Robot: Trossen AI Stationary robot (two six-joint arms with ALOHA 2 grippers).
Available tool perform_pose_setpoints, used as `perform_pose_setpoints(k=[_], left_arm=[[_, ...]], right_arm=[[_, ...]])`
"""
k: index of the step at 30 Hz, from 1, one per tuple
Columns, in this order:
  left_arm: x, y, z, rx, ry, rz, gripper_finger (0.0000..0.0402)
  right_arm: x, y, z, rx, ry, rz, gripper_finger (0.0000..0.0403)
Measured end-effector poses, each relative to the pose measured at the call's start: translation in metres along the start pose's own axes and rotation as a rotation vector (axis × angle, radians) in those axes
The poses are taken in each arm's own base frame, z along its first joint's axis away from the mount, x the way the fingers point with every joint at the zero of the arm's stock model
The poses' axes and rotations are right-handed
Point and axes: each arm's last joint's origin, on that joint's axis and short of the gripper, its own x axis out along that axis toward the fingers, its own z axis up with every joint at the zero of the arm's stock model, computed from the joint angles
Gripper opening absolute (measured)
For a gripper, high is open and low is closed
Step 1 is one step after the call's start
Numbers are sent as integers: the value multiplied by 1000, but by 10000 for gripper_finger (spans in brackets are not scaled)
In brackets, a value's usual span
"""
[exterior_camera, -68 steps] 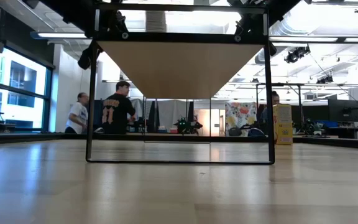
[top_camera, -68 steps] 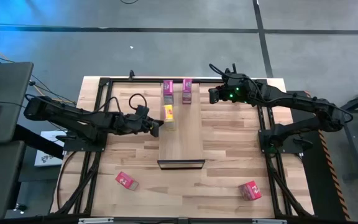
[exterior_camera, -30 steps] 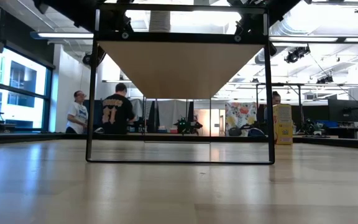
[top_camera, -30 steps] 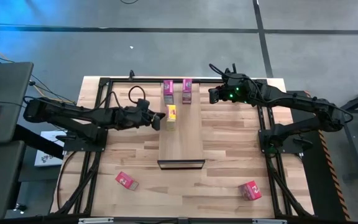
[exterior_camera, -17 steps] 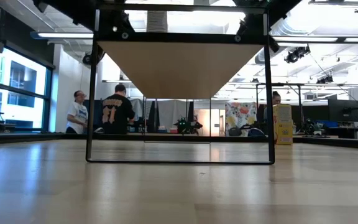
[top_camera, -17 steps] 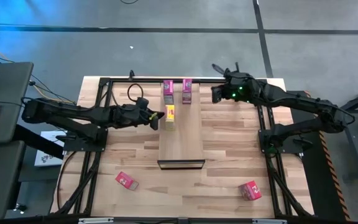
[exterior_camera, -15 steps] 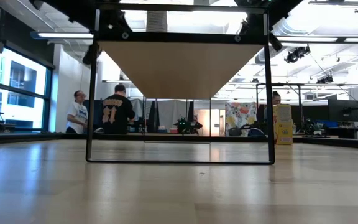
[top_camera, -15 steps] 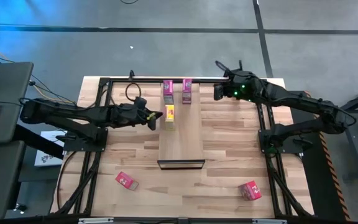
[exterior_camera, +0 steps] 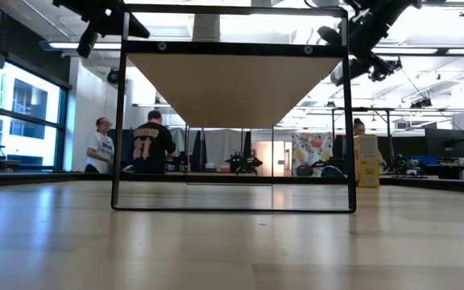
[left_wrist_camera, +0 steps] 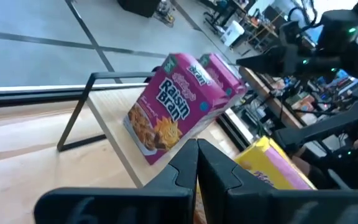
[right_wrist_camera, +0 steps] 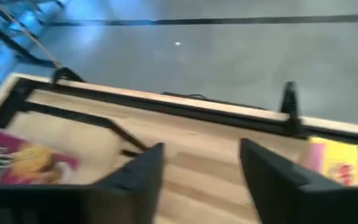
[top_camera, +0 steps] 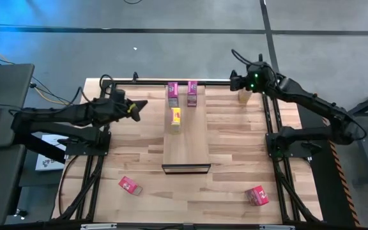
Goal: Stack cereal on shelf
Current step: Put the yellow cereal box on the shelf aligned with the other yellow cereal box
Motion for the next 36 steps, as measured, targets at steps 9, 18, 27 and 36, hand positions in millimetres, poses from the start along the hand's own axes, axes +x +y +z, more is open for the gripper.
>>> perform_pose_setpoints(k=[9,18,27,36], left_arm=[[0,0,0,0,1,1,0],[0,0,0,-9,1,1,0],[0,0,0,-10,1,1,0],[0,0,0,-10,2,0,0]], right_arm=[[18,-26,2,-75,67,-210,383],[64,-42,-7,10,142,-484,398],[104,-49,-24,22,251,-606,398],[118,-57,-29,62,308,-621,393]])
